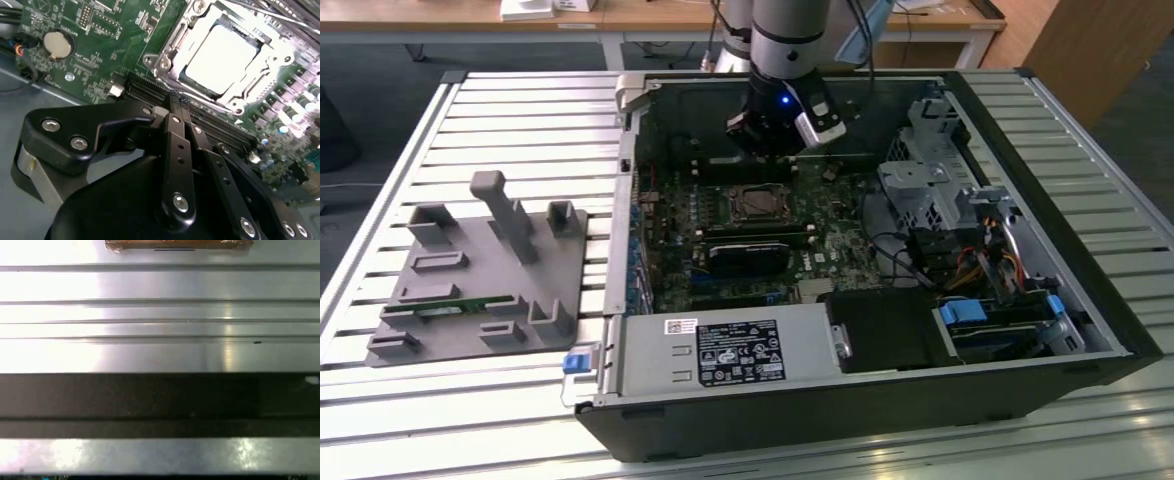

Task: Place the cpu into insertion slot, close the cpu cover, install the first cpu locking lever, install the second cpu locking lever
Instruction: 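Install the first cpu locking lever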

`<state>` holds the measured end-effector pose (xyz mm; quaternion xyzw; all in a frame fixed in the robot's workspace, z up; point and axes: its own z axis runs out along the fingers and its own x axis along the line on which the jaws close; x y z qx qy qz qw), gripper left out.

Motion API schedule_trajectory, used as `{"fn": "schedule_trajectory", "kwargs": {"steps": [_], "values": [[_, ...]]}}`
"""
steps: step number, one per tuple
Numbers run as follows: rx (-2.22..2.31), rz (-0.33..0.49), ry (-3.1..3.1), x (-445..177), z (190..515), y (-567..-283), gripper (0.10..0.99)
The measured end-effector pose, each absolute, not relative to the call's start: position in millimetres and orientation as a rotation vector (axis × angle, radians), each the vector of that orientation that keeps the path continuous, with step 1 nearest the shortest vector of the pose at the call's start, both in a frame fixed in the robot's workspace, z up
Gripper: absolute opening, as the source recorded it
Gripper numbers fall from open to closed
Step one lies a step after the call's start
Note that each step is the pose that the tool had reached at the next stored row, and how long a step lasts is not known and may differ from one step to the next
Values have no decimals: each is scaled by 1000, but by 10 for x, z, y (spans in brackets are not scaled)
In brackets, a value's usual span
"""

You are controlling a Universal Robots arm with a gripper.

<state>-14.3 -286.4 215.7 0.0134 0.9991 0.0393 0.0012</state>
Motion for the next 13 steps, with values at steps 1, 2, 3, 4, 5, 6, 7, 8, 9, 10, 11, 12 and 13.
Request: {"fn": "schedule_trajectory", "kwargs": {"steps": [1, 2, 3, 4, 5, 6, 7, 8, 9, 10, 11, 12, 13], "values": [[42, 123, 3136, -143, 2157, -2864, 106], [42, 123, 3136, -143, 2158, -2867, 106], [42, 122, 3137, -143, 2158, -2874, 106], [42, 122, 3137, -143, 2157, -2884, 106], [42, 122, 3136, -143, 2156, -2892, 106], [42, 122, 3137, -143, 2155, -2897, 106], [42, 122, 3137, -143, 2154, -2902, 106], [42, 123, 3136, -143, 2153, -2904, 106], [43, 122, 3137, -143, 2154, -2907, 106], [42, 122, 3137, -143, 2154, -2911, 106], [42, 122, 3137, -143, 2154, -2913, 106], [42, 122, 3136, -143, 2153, -2916, 106], [42, 122, 3137, -143, 2154, -2918, 106]]}}
